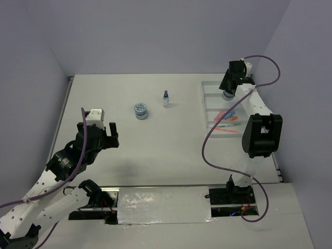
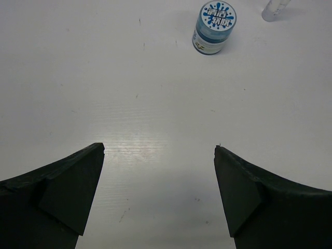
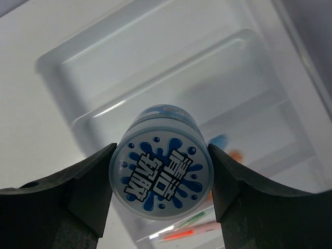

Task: Sort the stationery into containers
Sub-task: Place the stationery in the storage box.

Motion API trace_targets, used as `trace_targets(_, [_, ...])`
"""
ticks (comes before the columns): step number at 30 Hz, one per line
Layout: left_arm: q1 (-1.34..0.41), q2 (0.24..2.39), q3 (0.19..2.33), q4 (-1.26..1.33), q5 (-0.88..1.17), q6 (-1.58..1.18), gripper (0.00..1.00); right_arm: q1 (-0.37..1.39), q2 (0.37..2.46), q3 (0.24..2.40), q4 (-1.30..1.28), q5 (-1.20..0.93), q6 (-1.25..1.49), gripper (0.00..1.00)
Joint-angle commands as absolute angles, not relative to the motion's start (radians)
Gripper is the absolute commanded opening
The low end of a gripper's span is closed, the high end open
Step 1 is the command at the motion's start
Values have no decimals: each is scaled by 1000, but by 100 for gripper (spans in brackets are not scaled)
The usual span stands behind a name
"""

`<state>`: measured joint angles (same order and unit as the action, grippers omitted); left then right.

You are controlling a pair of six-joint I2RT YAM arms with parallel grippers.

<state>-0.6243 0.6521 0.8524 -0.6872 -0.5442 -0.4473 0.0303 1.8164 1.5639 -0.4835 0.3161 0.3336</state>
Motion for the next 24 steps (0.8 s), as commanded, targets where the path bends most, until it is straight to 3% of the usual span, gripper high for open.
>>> trace_targets(1, [-621, 652, 853, -646, -526, -430, 99, -26, 1802, 1574, -462, 385, 396, 34])
trace_targets(9, [-621, 637, 847, -630, -489, -411, 99, -107, 1937, 1687, -469, 368, 425, 36])
trace_targets(19, [-621, 627, 844, -620, -463, -397, 99, -121, 2048, 1761, -525, 411, 454, 45])
trace_targets(22, [-621, 626, 844, -621, -465, -397, 99, -129, 2056, 1758, -535, 413, 465, 58])
trace_targets(23, [-621, 624, 842, -620, -462, -397, 99, -127, 2056, 1756, -541, 416, 466, 72])
trace_targets(24, [-621, 621, 842, -620, -463, -397, 99, -126, 2052, 1749, -541, 419, 469, 78])
